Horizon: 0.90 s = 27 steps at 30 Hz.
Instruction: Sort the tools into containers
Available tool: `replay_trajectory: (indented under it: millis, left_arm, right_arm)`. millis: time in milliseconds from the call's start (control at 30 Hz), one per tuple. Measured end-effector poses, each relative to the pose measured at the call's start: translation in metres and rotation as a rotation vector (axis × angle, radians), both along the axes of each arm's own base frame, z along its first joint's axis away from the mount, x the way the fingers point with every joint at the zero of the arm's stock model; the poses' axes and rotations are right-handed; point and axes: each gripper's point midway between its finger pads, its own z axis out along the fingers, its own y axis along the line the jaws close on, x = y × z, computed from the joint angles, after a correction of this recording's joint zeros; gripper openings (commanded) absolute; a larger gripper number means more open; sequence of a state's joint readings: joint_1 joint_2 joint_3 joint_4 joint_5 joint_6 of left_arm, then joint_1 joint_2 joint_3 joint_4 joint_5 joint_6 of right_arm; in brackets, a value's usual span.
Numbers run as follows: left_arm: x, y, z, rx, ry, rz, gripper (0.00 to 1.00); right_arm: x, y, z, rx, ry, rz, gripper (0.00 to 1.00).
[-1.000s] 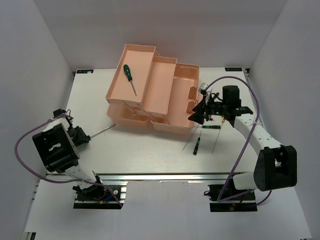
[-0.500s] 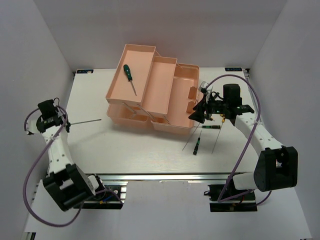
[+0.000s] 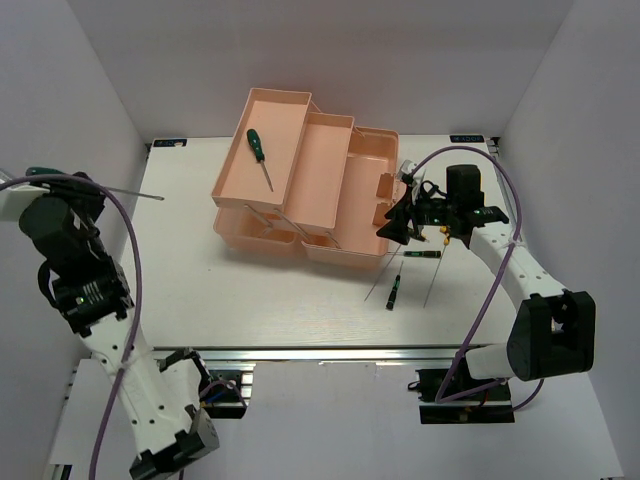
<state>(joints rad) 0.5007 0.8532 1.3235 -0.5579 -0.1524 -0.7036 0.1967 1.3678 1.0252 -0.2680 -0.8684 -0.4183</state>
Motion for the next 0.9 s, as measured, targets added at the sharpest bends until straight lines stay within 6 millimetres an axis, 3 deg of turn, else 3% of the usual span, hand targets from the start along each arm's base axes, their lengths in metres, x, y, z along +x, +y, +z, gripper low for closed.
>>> replay_trajectory:
  millis: [133, 267, 367, 500, 600, 733, 800, 900]
  left_arm:
    - [-0.001, -0.044, 0.033, 0.166, -0.076, -0.232, 0.00]
    - [0.029, -0.080, 0.047, 0.252, -0.122, -0.504, 0.00]
    - [0.068, -0.093, 0.041, 0.260, -0.081, -0.651, 0.00]
    - [0.136, -0.114, 0.042, 0.297, -0.005, -0.795, 0.00]
    - [0.183, -0.154, 0.051, 0.358, 0.034, -0.914, 0.00]
    - [0.225, -0.216, 0.062, 0.446, 0.064, -1.045, 0.00]
    - [0.233, -0.241, 0.051, 0.464, 0.093, -1.101, 0.00]
    - [0.232, -0.254, 0.020, 0.452, 0.195, -1.144, 0.00]
  right_arm:
    - [-0.001, 0.001, 0.000, 0.004, 0.003, 0.003, 0.66]
    - [-0.002, 0.001, 0.001, 0.007, 0.005, 0.007, 0.66]
    - [-0.003, 0.001, 0.000, 0.007, 0.014, 0.009, 0.66]
    - [-0.005, 0.001, -0.001, 0.008, 0.021, 0.012, 0.66]
    - [-0.006, 0.001, 0.002, 0.008, 0.015, 0.011, 0.66]
    - [-0.010, -0.002, 0.009, 0.005, -0.020, 0.006, 0.66]
    - [-0.013, -0.003, 0.012, 0.003, -0.036, 0.001, 0.66]
    - [-0.015, -0.006, 0.013, 0.002, -0.044, -0.007, 0.66]
